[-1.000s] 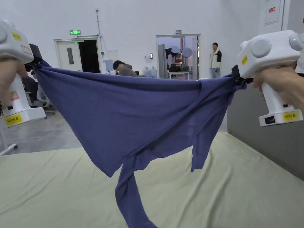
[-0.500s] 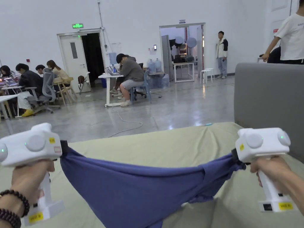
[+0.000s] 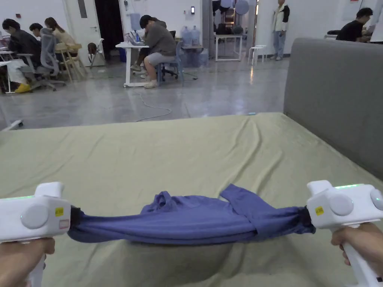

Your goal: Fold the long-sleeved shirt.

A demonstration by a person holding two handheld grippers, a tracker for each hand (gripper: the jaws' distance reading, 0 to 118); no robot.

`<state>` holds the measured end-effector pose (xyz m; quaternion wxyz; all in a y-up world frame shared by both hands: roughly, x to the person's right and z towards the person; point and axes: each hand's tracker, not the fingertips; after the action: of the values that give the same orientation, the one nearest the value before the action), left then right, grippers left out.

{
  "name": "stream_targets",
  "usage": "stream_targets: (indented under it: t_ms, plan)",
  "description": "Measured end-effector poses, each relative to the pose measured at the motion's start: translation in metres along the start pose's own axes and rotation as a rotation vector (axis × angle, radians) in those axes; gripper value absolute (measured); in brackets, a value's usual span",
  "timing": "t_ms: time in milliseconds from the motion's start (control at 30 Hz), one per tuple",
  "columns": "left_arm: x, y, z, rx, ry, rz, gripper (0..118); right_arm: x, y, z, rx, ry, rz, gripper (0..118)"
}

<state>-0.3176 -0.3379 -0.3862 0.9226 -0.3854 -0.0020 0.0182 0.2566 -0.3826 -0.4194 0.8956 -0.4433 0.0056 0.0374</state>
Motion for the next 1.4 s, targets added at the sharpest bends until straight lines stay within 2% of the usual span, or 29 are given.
stream_targets:
  t_ms: [233, 333, 367, 400, 433, 467, 500, 533, 633, 667, 700, 733, 767, 800, 900, 1000, 1033, 1100, 1133, 1300, 1333, 1367, 1400]
  plan:
    - [-0.019, -0.135, 0.017, -0.23, -0.033, 0.046, 2, -0.013, -0.125, 0.009, -0.199, -0.011, 0.099, 2]
    - [-0.025, -0.154, 0.024, -0.228, -0.064, 0.062, 2, -0.013, -0.144, 0.011, -0.21, 0.032, 0.05, 4]
    - [-0.027, -0.153, 0.023, -0.228, -0.069, 0.069, 4, -0.013, -0.145, 0.012, -0.222, 0.021, 0.036, 14]
    - [-0.028, -0.15, 0.026, -0.225, -0.077, 0.07, 15, -0.013, -0.144, 0.015, -0.217, 0.028, 0.041, 37]
    - [-0.027, -0.146, 0.03, -0.224, -0.089, 0.066, 52, -0.014, -0.142, 0.021, -0.203, 0.029, 0.045, 80]
    - [-0.024, -0.14, 0.034, -0.231, -0.064, 0.035, 90, -0.016, -0.138, 0.027, -0.151, -0.018, 0.063, 104]
    - [-0.021, -0.137, 0.037, -0.224, -0.034, 0.002, 114, -0.017, -0.134, 0.034, -0.115, -0.065, 0.079, 111]
    - [-0.019, -0.134, 0.04, -0.201, -0.028, -0.019, 118, -0.019, -0.128, 0.041, -0.077, -0.085, 0.092, 111]
    - [-0.012, -0.122, 0.049, -0.124, -0.033, -0.045, 118, -0.024, -0.107, 0.053, -0.049, -0.085, 0.072, 106]
    - [-0.008, -0.117, 0.047, -0.14, -0.025, -0.044, 113, -0.027, -0.1, 0.053, -0.072, -0.069, 0.047, 91]
    - [-0.005, -0.114, 0.045, -0.174, 0.001, -0.033, 86, -0.032, -0.095, 0.056, -0.101, -0.045, 0.016, 53]
    - [-0.003, -0.112, 0.045, -0.175, 0.006, -0.021, 5, -0.035, -0.093, 0.056, -0.108, -0.022, -0.009, 0]
    - [0.0, -0.115, 0.047, -0.157, -0.015, -0.014, 0, -0.04, -0.091, 0.052, -0.115, -0.002, -0.01, 0]
    - [0.003, -0.116, 0.043, -0.162, -0.016, -0.015, 0, -0.044, -0.095, 0.047, -0.135, 0.015, -0.042, 0]
    - [0.005, -0.122, 0.042, -0.173, -0.012, -0.027, 0, -0.054, -0.096, 0.041, -0.133, -0.039, 0.01, 0]
    - [-0.001, -0.126, 0.037, -0.18, -0.02, 0.027, 0, -0.06, -0.099, 0.039, -0.128, -0.001, 0.0, 0]
    - [-0.003, -0.13, 0.032, -0.182, -0.02, 0.039, 18, -0.06, -0.1, 0.038, -0.134, 0.018, -0.007, 0]
    - [-0.008, -0.137, 0.019, -0.207, 0.018, 0.053, 73, -0.063, -0.1, 0.036, -0.138, 0.029, -0.004, 0]
    - [-0.009, -0.141, 0.013, -0.233, 0.054, 0.051, 92, -0.065, -0.1, 0.035, -0.139, 0.029, 0.0, 0]
    - [-0.008, -0.162, -0.025, -0.387, 0.088, 0.061, 91, -0.073, -0.095, 0.019, -0.155, 0.033, 0.019, 0]
    - [-0.007, -0.163, -0.029, -0.409, 0.092, 0.065, 76, -0.074, -0.093, 0.016, -0.16, 0.034, 0.025, 0]
    - [-0.006, -0.162, -0.03, -0.409, 0.074, 0.063, 53, -0.082, -0.087, 0.011, -0.166, 0.032, 0.034, 0]
    - [-0.002, -0.157, -0.026, -0.391, 0.029, 0.039, 43, -0.084, -0.082, 0.007, -0.171, 0.032, 0.047, 0]
